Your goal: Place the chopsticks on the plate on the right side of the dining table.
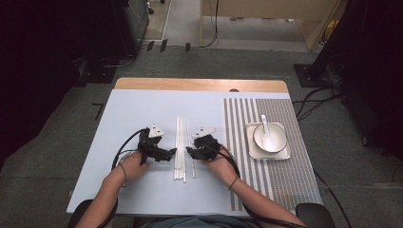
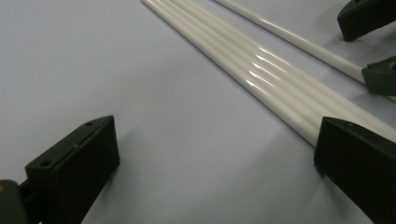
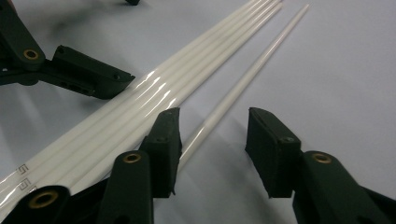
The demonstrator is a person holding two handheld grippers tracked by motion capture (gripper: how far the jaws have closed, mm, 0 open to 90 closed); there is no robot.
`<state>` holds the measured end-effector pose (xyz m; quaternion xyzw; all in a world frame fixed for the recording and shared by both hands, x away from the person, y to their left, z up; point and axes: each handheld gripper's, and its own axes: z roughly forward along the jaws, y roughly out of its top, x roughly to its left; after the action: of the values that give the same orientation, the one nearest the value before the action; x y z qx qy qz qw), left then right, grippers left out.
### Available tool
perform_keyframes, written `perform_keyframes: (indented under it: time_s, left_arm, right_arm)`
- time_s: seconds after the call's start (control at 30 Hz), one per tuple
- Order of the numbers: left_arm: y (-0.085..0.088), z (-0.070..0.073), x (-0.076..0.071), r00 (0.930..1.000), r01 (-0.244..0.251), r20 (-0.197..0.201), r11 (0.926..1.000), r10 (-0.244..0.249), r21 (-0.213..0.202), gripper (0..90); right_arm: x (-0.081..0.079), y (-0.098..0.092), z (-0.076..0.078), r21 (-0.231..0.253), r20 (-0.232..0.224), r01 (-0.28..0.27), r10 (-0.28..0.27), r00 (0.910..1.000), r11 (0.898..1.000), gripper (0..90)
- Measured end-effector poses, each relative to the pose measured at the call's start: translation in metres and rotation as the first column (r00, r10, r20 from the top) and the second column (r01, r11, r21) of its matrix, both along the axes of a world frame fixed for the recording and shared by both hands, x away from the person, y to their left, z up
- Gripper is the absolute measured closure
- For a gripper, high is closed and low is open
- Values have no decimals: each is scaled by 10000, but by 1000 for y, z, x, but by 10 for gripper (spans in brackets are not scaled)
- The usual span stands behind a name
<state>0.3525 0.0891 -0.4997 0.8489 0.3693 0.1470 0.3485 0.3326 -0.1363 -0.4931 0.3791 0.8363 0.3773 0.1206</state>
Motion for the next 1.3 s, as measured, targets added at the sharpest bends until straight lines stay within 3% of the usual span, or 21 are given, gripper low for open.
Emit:
perform_keyframes:
  time_s: [0.33,0.53,0.83,1.3]
  left_arm:
    - [0,0,0,10000,-8,-3,10000,8,-4,0]
    - [0,0,0,10000,-8,-4,10000,8,-5,0]
    - [0,0,0,10000,-12,-5,10000,12,-9,0]
    - [0,0,0,10000,-15,-3,10000,15,-11,0]
  right_arm:
    - [3,-7,2,-39,-250,183,-184,9995,9998,731]
    - [5,-10,3,63,-508,387,-383,9980,9992,784]
    - [8,-16,4,189,-825,632,-614,9947,9978,806]
    - [14,-27,6,140,-965,906,-888,9914,9958,817]
